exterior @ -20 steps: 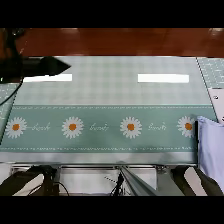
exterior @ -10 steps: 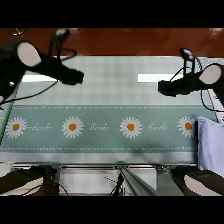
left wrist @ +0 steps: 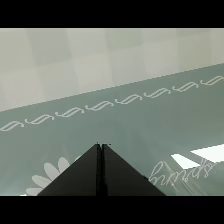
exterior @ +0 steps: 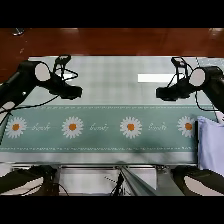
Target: Fold the shirts.
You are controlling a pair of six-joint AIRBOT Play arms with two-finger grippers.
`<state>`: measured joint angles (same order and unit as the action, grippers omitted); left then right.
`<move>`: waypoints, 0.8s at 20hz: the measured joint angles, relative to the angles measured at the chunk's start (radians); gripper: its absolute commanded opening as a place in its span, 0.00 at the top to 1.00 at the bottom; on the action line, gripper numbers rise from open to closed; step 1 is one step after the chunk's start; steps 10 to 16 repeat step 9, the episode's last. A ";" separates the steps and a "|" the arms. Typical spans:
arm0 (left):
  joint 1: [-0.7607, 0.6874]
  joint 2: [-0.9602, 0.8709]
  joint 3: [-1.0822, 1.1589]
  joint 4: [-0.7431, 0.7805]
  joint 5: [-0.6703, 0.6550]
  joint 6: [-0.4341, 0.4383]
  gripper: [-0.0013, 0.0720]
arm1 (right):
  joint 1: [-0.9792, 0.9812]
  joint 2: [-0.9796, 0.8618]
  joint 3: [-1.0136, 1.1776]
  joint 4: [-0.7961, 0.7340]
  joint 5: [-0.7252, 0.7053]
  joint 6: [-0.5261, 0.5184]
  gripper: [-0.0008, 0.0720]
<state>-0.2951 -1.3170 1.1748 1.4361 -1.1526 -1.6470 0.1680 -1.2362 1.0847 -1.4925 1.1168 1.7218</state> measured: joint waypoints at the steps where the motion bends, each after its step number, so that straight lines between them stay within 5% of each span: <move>1: 0.000 0.000 -0.002 0.001 -0.002 -0.002 0.95 | 0.000 0.000 0.000 -0.001 0.002 0.000 0.95; 16: 0.000 -0.001 -0.005 0.004 -0.007 -0.009 0.95 | 0.001 0.000 0.000 -0.008 0.002 0.001 0.95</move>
